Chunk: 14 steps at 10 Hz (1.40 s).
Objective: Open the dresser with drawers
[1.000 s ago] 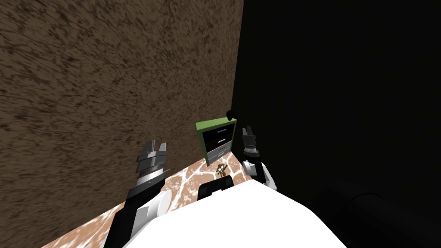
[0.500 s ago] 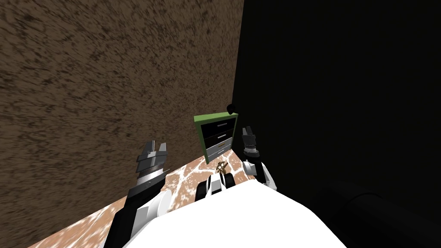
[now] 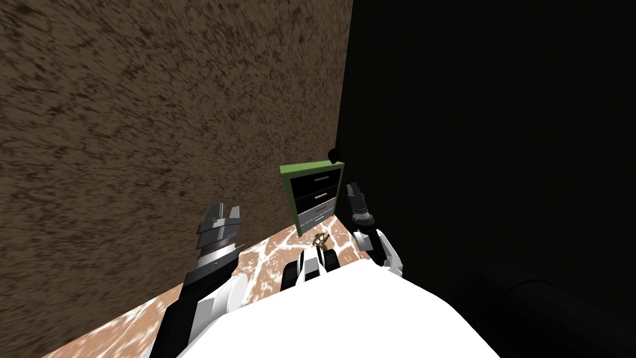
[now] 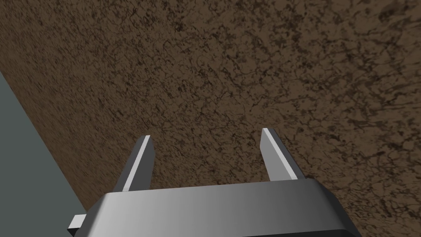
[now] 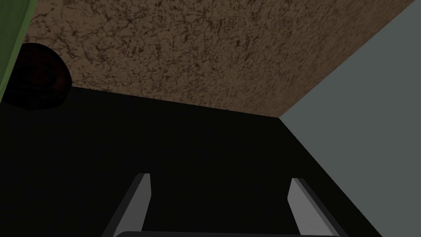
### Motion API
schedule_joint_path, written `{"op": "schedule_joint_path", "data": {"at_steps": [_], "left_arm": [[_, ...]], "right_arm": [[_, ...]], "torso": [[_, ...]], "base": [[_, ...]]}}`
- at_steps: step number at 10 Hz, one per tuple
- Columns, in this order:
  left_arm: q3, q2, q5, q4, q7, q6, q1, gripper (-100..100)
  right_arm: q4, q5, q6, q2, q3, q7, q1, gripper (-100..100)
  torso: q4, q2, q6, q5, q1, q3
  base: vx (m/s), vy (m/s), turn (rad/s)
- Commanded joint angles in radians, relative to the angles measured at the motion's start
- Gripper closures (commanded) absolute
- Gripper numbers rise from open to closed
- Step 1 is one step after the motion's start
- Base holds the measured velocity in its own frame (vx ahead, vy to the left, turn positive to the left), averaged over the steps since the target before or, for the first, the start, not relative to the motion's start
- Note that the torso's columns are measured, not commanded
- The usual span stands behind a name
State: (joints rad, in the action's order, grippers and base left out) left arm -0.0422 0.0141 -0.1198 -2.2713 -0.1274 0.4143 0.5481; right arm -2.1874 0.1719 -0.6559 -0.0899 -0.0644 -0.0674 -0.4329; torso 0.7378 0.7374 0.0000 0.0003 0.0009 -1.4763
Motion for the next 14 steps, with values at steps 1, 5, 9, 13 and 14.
{"op": "schedule_joint_path", "data": {"at_steps": [1,5,9,13,14], "left_arm": [[0.0,0.0,0.0,0.0,0.0,0.0,0.0,0],[0.0,0.0,0.0,0.0,0.0,0.0,0.0,0],[0.0,0.0,0.0,0.0,0.0,0.0,0.0,0],[0.0,0.0,0.0,0.0,0.0,0.0,0.0,0],[0.0,0.0,0.0,0.0,0.0,0.0,0.0,0]], "right_arm": [[0.016,0.048,-0.011,-0.042,-0.014,-0.077,0.027,-100],[0.042,0.118,-0.03,-0.066,-0.034,-0.183,0.07,-100],[0.061,0.171,-0.044,-0.074,-0.049,-0.283,0.102,-100],[0.083,0.229,-0.06,-0.08,-0.066,-0.379,0.136,-100],[0.083,0.229,-0.06,-0.08,-0.066,-0.389,0.136,-100]], "torso": [[0.0,0.0,0.0,0.0,-0.001,0.0],[0.001,0.002,0.0,0.0,-0.001,0.001],[0.0,0.001,0.0,0.0,-0.001,0.0],[0.0,0.001,0.0,0.0,-0.001,0.0],[0.0,0.001,0.0,0.0,0.0,0.0]], "base": [[0.044,0.051,-0.007],[0.028,0.048,-0.009],[0.023,0.042,-0.005],[0.021,0.039,-0.006],[0.02,0.042,-0.006]]}}
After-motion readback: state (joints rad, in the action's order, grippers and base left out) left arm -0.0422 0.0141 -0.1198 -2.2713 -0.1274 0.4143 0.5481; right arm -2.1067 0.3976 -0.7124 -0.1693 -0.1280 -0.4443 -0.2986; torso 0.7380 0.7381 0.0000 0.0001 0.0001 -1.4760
